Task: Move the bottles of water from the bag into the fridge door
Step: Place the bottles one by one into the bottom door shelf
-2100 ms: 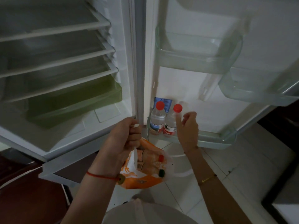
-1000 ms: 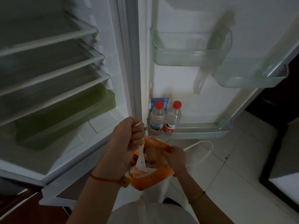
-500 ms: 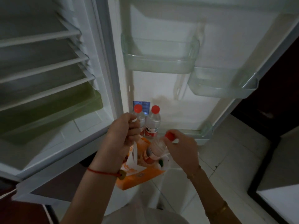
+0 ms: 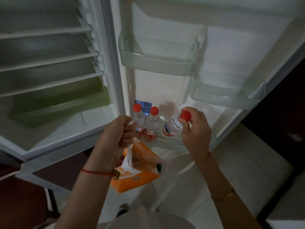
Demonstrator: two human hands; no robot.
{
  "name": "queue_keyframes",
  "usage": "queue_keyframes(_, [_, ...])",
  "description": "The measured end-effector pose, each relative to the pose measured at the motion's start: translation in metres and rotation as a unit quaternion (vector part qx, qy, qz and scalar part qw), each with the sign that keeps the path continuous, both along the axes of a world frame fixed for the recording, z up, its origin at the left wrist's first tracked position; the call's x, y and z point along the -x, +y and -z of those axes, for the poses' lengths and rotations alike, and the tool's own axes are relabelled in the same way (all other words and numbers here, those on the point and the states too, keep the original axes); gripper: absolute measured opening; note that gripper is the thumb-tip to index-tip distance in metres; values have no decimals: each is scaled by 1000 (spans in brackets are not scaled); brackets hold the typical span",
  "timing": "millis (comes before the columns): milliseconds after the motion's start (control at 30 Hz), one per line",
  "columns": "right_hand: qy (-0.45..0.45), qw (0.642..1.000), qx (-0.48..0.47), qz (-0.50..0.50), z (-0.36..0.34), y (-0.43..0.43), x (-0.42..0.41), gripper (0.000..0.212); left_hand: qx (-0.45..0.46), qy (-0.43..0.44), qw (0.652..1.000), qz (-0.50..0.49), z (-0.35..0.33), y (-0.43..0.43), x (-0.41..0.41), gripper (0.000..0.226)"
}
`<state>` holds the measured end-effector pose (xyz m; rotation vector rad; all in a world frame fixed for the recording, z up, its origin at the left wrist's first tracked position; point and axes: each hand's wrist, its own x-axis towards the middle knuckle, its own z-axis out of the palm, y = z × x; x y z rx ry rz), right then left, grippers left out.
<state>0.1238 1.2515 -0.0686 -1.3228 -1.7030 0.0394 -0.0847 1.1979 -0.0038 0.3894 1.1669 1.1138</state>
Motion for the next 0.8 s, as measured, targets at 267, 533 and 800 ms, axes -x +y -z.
queue_keyframes(267, [-100, 990, 94, -22, 28, 41, 5, 23, 9, 11, 1000, -10, 5, -2, -11, 13])
queue_keyframes(533, [-126, 983, 126, -29, 40, 54, 15, 26, 1, 20, 1000, -15, 6, -5, -20, 33])
queue_keyframes(800, [-103, 977, 175, -56, 45, 59, 10, 51, 11, 31, 999, -13, 3, -6, -33, 28])
